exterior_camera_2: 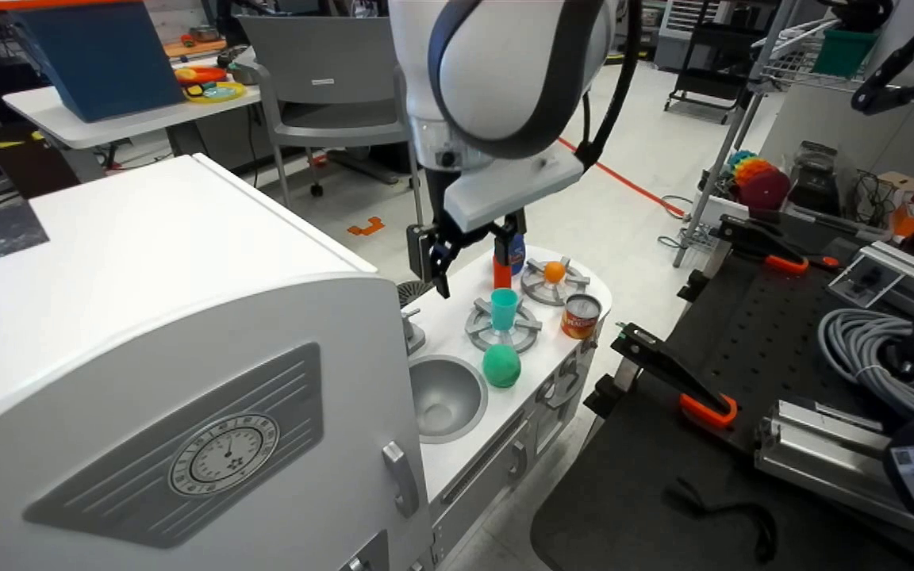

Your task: Move the grey faucet head to the right

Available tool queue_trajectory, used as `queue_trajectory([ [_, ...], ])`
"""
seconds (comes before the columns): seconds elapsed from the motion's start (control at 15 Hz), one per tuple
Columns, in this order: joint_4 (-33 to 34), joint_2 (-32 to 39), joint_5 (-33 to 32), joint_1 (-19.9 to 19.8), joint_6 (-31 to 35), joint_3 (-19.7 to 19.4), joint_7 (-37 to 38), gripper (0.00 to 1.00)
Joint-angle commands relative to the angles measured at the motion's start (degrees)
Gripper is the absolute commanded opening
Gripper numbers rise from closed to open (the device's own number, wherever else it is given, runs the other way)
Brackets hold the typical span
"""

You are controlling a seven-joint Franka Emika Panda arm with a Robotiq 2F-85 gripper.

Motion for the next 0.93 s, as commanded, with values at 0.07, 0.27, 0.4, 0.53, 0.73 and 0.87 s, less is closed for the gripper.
queue_trajectory([
  [0.07,11.35,10.35,0.92,6.6,0.12,-3.21,-1.15,1.0],
  [0.27,15.95,14.38,0.88,9.07,0.03,-4.53,-1.12,1.0],
  [0.4,18.21,16.44,0.83,9.97,0.34,-5.44,-1.12,1.0],
  [0.53,20.23,18.34,0.6,10.54,0.98,-6.45,-1.17,1.0],
  [0.73,22.92,20.64,0.56,10.88,0.89,-7.76,-1.11,1.0],
  [0.87,24.15,21.61,0.83,10.65,0.55,-8.14,-1.12,1.0],
])
